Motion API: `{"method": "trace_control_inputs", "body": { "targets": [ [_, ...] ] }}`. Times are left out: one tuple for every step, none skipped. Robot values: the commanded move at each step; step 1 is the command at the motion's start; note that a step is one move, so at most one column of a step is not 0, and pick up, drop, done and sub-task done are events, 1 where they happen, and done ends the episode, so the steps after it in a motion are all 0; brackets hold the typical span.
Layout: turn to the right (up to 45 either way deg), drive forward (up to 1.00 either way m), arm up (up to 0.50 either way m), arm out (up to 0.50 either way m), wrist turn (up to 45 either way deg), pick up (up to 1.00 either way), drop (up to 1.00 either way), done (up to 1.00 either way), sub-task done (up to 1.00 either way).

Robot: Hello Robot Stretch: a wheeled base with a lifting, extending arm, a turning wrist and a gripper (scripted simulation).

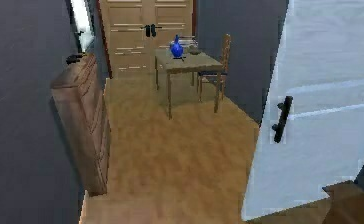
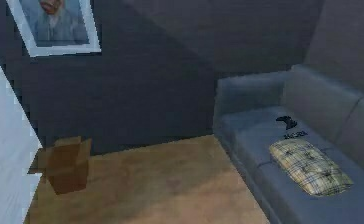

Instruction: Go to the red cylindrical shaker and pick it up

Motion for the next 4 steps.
{"method": "trace_control_inputs", "body": {
  "targets": [
    [0.0, 1.00, 0.00, 0.00, 0.0, 0.00, 0.00, 0.00, 0.00],
    [3.0, 0.00, 0.00, 0.00, 0.0, 0.00, 0.00, 0.00, 0.00],
    [0.0, 0.10, 0.00, 0.00, 0.0, 0.00, 0.00, 0.00, 0.00],
    [36.0, 0.00, 0.00, 0.00, 0.0, 0.00, 0.00, 0.00, 0.00]
  ]
}}
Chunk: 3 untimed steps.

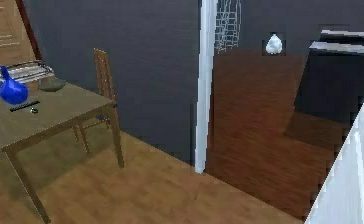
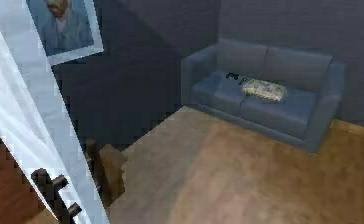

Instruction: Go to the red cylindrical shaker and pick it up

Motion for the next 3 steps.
{"method": "trace_control_inputs", "body": {
  "targets": [
    [0.0, 0.30, 0.00, 0.00, 0.0, 0.00, 0.00, 0.00, 0.00],
    [27.0, 0.00, 0.00, 0.00, 0.0, 0.00, 0.00, 0.00, 0.00],
    [0.0, 1.00, 0.00, 0.00, 0.0, 0.00, 0.00, 0.00, 0.00]
  ]
}}
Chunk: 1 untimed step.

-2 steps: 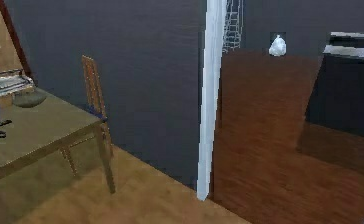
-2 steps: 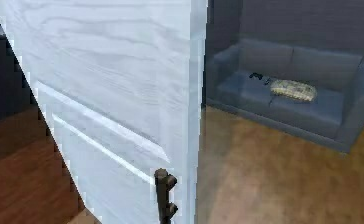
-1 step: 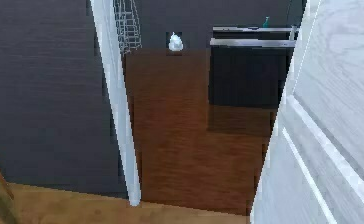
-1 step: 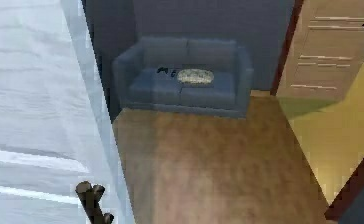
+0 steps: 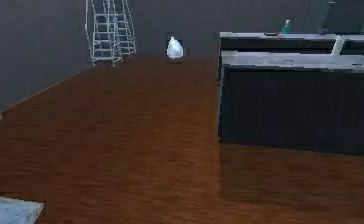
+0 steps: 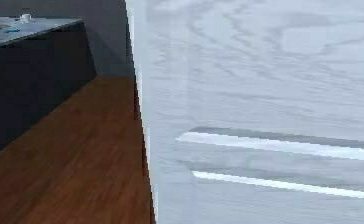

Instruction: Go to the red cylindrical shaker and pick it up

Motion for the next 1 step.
{"method": "trace_control_inputs", "body": {
  "targets": [
    [0.0, 1.00, 0.00, 0.00, 0.0, 0.00, 0.00, 0.00, 0.00]
  ]
}}
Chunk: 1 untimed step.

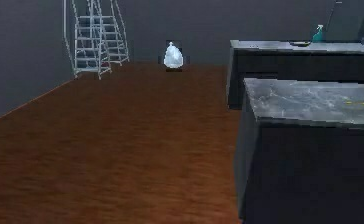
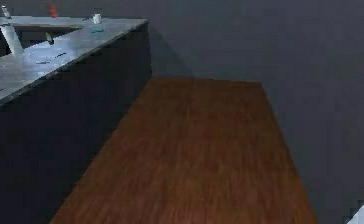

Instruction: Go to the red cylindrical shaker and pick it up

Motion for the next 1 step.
{"method": "trace_control_inputs", "body": {
  "targets": [
    [0.0, 0.85, 0.00, 0.00, 0.0, 0.00, 0.00, 0.00, 0.00]
  ]
}}
